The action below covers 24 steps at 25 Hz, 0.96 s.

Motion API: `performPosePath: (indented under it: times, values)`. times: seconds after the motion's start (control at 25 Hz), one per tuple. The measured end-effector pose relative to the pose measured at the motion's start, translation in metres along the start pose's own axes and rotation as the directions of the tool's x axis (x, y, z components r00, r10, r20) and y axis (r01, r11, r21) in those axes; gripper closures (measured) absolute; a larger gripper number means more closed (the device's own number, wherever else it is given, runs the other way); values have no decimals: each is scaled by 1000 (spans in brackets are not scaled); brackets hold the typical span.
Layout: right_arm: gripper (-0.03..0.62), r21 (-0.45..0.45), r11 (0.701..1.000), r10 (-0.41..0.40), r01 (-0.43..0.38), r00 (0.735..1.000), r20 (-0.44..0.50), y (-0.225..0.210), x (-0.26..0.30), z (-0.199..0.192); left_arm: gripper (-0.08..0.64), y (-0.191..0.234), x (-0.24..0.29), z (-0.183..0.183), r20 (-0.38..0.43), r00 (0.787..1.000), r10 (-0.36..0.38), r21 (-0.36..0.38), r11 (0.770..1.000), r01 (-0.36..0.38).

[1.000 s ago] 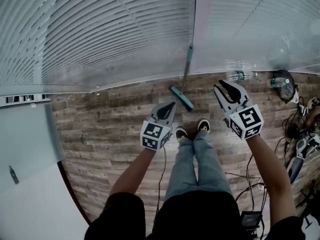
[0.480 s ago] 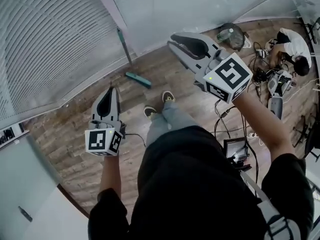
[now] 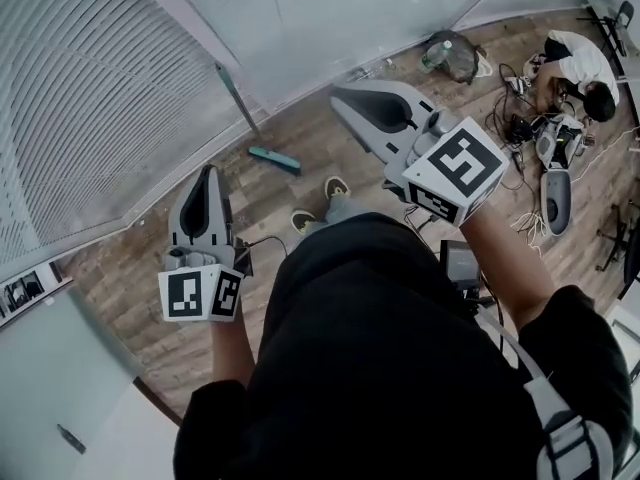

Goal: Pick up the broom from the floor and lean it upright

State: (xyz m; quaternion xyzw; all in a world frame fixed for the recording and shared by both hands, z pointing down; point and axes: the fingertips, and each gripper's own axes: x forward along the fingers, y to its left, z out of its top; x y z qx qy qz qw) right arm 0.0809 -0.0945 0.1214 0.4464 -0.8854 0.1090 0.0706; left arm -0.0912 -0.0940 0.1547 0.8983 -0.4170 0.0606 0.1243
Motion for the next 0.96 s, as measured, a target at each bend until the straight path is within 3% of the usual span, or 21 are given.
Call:
performPosePath:
  times: [0.24, 0.96]
  values:
    - [577, -84, 996, -11, 12, 1000, 17, 1, -7, 12, 540, -8, 5, 9, 15, 1000, -14, 23, 1000, 14]
    - [577, -95, 995, -40, 44, 998, 42, 5, 7, 29, 540, 5, 5, 26, 61, 998, -11, 36, 999, 9]
